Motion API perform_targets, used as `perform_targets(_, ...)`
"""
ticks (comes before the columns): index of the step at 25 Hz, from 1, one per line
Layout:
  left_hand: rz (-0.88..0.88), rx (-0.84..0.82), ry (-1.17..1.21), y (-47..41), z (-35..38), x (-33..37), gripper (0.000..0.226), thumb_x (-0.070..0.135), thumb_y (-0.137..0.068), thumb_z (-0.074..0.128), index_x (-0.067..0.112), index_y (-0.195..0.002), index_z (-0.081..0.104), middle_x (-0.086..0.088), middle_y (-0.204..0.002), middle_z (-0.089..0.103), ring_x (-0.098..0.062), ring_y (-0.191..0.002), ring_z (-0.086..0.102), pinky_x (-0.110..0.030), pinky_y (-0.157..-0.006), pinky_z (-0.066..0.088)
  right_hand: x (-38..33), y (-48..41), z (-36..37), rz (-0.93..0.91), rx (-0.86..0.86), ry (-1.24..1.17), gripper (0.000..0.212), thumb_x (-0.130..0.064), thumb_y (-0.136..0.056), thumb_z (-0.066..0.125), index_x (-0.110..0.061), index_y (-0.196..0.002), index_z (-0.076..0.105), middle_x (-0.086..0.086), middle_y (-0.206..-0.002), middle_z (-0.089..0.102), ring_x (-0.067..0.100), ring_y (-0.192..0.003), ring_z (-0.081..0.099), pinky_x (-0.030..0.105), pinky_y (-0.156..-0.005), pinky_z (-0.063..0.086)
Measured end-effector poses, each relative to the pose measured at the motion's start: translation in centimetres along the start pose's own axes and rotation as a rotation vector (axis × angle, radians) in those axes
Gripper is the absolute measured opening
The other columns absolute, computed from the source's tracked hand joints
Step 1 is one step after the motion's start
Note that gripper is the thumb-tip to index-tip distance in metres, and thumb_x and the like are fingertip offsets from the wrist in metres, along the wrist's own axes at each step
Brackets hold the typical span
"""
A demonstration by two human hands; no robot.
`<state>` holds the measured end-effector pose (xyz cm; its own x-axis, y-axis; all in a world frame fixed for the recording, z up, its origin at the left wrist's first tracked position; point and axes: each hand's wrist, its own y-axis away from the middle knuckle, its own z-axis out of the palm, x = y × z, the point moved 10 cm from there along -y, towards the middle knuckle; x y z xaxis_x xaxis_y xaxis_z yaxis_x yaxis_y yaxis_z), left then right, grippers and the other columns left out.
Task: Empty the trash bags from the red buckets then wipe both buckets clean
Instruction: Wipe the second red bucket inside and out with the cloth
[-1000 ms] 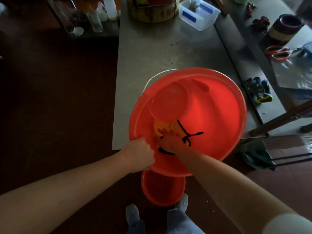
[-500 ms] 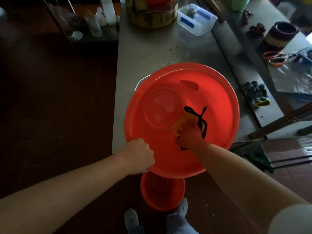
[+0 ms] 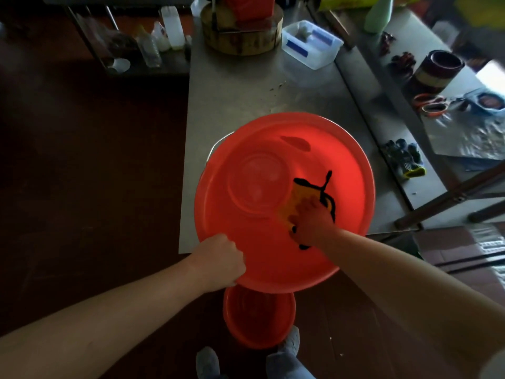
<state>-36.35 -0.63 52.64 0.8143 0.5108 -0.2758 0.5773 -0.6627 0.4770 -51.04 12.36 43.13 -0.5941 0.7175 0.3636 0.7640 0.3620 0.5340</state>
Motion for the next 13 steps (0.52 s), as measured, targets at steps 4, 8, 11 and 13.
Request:
perform_targets(4, 0.01, -0.016, -0.044, -0.7, -0.5, 0.1, 0.035, 0.045, -0.098, 0.051, 0.015, -0.094, 0.068, -0.001, -0.083, 0.068, -0.022, -0.07, 0.063, -0.033, -0.062, 0.043, -1.4, 2.4, 1.0, 0.02, -0.085, -0.115, 0.062, -0.063, -0.1, 0.029, -0.034, -0.154, 0.036, 0.007, -0.163, 0.027, 0.032, -0.151, 0.016, 0.052, -0.12, 0.006)
perform_targets(8, 0.028, -0.029, -0.071, -0.5, -0.9, 0.4, 0.029, 0.036, -0.098, 0.053, 0.017, -0.082, 0.067, 0.002, -0.071, 0.06, -0.019, -0.057, 0.05, -0.033, -0.059, 0.038, -8.9, 6.3, 0.9, -0.128, -0.219, -0.515, 0.065, -0.065, -0.101, 0.02, -0.04, -0.16, 0.008, 0.0, -0.169, 0.008, 0.029, -0.155, 0.007, 0.052, -0.121, 0.007)
perform_targets(11, 0.005, -0.02, -0.014, -0.1, -0.5, 0.2, 0.036, 0.044, -0.099, 0.049, 0.016, -0.086, 0.068, -0.001, -0.078, 0.066, -0.022, -0.068, 0.063, -0.033, -0.061, 0.038, -7.9, 8.8, 0.2, -0.124, -0.166, -0.529, 0.065, -0.068, -0.1, 0.02, -0.044, -0.159, 0.008, -0.005, -0.169, 0.01, 0.023, -0.155, 0.007, 0.047, -0.123, 0.006)
perform_targets(13, -0.013, -0.021, 0.008, 0.1, -0.3, -0.1, 0.041, 0.049, -0.099, 0.047, 0.015, -0.093, 0.069, -0.003, -0.086, 0.069, -0.025, -0.076, 0.067, -0.034, -0.064, 0.041, -5.8, 10.4, 0.2, -0.105, -0.127, -0.423, 0.066, -0.069, -0.098, 0.02, -0.043, -0.158, 0.015, -0.005, -0.168, 0.016, 0.023, -0.154, 0.011, 0.046, -0.123, 0.007)
